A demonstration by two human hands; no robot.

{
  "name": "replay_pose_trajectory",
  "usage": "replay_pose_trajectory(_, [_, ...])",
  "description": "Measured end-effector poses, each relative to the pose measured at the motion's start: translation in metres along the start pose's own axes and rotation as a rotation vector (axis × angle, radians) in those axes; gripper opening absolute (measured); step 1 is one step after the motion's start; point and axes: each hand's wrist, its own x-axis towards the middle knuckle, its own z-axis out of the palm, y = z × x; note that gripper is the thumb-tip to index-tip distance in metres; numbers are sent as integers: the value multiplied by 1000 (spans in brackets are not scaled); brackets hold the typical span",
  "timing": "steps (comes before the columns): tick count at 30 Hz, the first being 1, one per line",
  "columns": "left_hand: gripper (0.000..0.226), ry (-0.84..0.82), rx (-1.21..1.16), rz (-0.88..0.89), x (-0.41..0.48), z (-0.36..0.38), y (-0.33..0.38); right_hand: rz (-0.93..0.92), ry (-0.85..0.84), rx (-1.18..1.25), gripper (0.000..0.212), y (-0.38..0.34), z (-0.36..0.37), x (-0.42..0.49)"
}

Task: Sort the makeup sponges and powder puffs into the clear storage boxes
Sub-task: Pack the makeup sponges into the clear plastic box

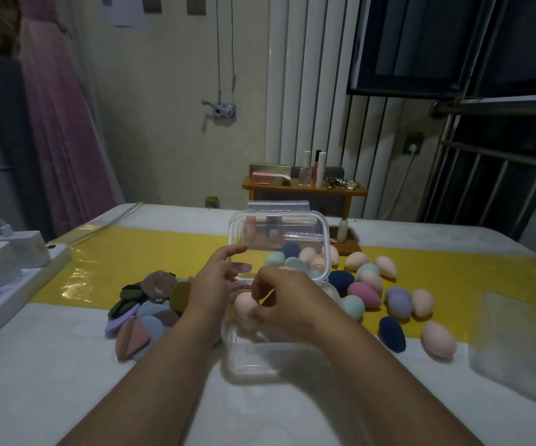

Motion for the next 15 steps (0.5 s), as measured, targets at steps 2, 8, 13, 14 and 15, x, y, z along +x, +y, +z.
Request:
replay_pose_trajectory(2, [49, -3, -12, -11, -2, 1, 1, 5, -20, -9, 19, 0, 3, 1])
replay_pose_trajectory(8, [51, 0, -22, -17, -2, 1, 2, 29, -68, -15, 31, 2, 3, 2])
replay_pose_trajectory(13, [51, 0, -6, -11, 0, 1, 1, 11, 3, -20, 25, -1, -1, -1])
replay_pose_trajectory(14, [51, 0, -11, -13, 0, 0, 0, 5, 19, -15, 25, -1, -2, -2])
replay_pose_trajectory(15, [52, -3, -18, -14, 1, -1, 0, 1, 37, -6, 26, -1, -3, -2])
